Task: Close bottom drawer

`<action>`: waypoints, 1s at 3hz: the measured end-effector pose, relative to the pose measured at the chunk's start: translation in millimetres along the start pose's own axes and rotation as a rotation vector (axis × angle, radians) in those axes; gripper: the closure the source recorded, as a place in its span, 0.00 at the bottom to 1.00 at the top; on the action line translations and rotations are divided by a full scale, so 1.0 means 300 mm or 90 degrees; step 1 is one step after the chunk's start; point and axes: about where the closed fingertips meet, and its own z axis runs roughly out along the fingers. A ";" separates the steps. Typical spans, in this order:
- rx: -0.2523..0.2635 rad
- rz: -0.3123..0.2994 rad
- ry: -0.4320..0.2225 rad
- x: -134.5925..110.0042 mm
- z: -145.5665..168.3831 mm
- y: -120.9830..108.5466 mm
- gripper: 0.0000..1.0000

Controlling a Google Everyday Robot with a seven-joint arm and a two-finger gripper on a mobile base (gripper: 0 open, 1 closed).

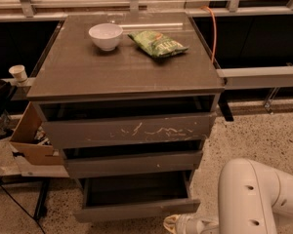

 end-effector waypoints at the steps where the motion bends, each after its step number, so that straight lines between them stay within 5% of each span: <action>1: 0.007 -0.018 -0.013 0.003 0.022 -0.022 1.00; 3: 0.034 -0.061 -0.047 -0.031 0.073 -0.085 1.00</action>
Offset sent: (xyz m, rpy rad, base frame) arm 0.0312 0.0024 -0.0077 0.0208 -0.1216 0.0394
